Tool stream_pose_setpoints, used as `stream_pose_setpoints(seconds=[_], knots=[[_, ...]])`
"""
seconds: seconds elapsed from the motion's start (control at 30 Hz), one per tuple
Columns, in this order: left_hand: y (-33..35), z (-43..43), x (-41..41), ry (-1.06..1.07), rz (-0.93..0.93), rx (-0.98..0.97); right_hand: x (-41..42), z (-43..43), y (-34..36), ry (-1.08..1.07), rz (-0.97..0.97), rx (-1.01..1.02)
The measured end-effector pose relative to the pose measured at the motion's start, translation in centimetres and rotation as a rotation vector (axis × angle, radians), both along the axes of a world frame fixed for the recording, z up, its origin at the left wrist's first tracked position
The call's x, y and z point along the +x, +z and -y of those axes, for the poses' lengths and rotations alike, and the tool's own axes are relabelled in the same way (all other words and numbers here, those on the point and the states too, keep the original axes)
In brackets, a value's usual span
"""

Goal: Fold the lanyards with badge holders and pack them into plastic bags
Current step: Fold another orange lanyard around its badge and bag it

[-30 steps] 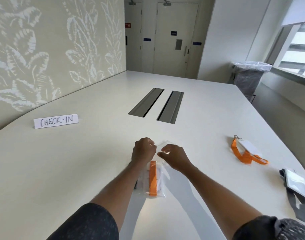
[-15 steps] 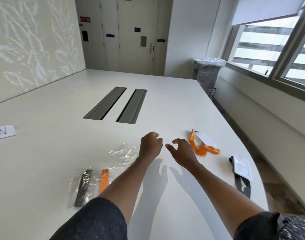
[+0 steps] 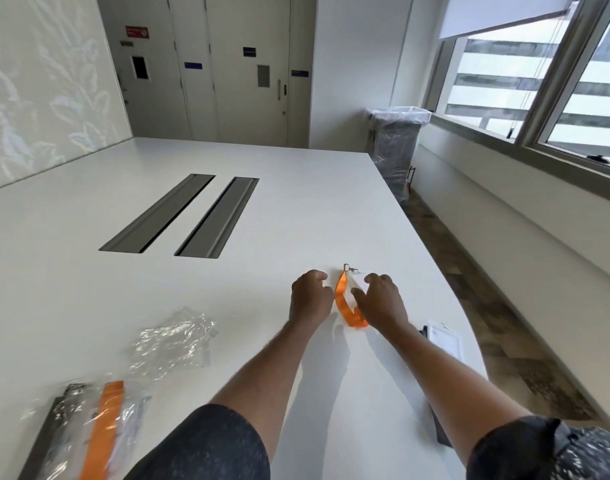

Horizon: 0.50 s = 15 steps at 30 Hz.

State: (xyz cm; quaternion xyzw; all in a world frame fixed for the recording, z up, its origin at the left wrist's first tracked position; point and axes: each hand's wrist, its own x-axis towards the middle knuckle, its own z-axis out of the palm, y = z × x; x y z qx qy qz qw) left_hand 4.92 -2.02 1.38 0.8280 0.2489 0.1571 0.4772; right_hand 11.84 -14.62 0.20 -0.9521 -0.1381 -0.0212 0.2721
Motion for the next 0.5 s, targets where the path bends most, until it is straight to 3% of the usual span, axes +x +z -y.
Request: stream_pose_setpoints(seconds=[0.33,0.5], knots=[[-1.6,0.6,3.7,0.046,-0.034,-0.047,5.1,-0.3,-1.6,0.032,-0.077,-0.338],[-1.6,0.3,3.7,0.072,-0.035,-0.08,5.2,-1.0,-1.3,0.084,0.03,-0.399]])
